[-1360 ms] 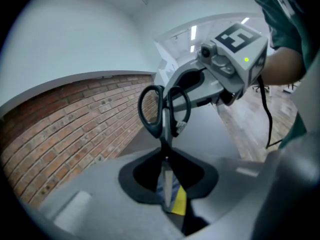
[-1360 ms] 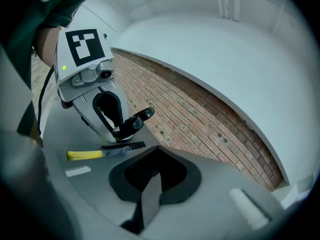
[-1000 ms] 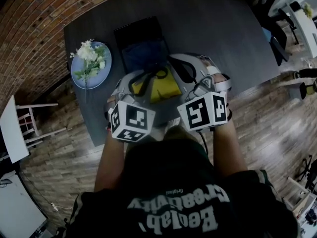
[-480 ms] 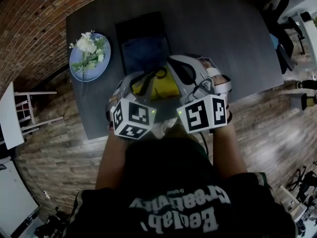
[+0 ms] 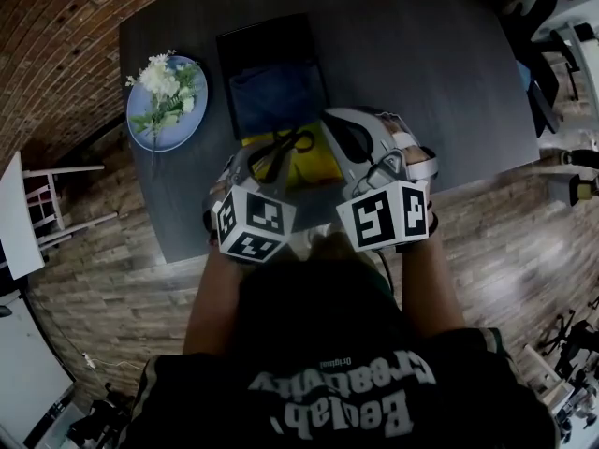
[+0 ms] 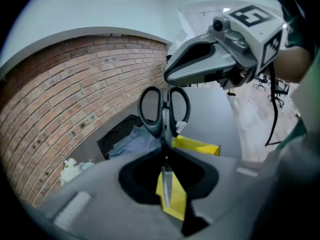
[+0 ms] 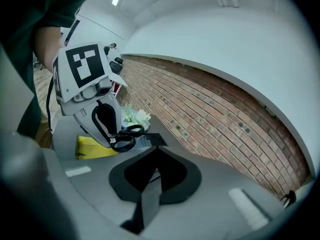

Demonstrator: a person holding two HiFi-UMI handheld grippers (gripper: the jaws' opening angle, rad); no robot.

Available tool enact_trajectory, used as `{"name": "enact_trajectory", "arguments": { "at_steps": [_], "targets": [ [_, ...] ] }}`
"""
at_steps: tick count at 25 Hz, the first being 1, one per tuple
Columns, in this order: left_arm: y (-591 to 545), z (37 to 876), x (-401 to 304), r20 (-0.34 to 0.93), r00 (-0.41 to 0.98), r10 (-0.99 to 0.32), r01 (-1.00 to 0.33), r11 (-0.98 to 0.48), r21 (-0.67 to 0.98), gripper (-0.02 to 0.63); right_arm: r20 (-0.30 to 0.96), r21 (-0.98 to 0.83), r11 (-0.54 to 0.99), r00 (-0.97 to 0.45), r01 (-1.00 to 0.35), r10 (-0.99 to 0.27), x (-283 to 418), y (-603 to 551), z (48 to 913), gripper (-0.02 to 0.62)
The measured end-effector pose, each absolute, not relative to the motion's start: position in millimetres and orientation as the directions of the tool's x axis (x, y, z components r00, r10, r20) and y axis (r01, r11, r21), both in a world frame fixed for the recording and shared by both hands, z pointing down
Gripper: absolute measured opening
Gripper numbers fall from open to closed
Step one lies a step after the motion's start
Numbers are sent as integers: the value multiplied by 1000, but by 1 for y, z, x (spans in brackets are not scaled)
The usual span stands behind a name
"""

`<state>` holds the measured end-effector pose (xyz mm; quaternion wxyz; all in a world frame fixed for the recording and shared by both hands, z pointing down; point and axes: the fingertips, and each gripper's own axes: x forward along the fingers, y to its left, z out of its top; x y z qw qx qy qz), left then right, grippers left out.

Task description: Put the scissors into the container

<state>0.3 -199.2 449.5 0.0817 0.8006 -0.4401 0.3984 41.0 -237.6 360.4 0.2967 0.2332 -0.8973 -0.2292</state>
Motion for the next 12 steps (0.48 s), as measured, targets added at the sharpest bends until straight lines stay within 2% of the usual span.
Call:
{"name": "enact_trajectory", "arguments": {
  "at_steps": [12],
  "targets": [
    [-193, 482, -5, 762, 293, -578, -763, -621, -177, 60, 443, 513, 817, -734, -264, -515, 28, -237, 381, 6]
  ]
}}
